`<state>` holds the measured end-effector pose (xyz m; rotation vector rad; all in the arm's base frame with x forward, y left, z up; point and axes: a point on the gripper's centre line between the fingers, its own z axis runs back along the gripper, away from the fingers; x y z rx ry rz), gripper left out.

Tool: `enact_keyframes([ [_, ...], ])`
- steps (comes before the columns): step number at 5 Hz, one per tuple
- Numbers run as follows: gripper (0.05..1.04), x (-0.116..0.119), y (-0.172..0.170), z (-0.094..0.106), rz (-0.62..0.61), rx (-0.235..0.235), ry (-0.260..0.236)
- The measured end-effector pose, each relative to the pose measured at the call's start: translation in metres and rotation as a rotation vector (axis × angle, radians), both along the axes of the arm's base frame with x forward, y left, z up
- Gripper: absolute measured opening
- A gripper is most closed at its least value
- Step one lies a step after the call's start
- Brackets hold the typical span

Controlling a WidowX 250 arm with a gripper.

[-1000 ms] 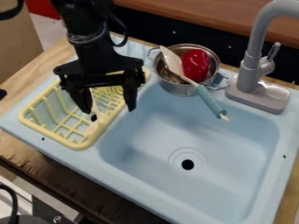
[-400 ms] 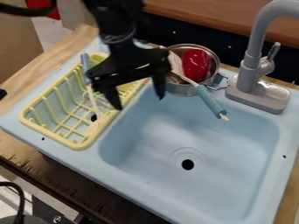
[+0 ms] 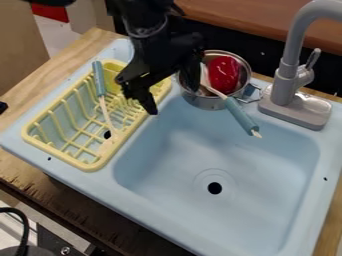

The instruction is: Move the silver pot to the sink

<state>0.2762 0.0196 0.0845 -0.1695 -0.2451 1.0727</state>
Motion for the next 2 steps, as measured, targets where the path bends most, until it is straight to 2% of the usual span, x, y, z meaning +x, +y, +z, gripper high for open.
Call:
enact_keyframes([
  [1, 0.999, 0.0093, 0.0044, -0.0037, 0.137, 0.024, 0.001],
  [2, 0.999, 0.0118, 0.0053, -0.0055, 0.165, 0.024, 0.014],
])
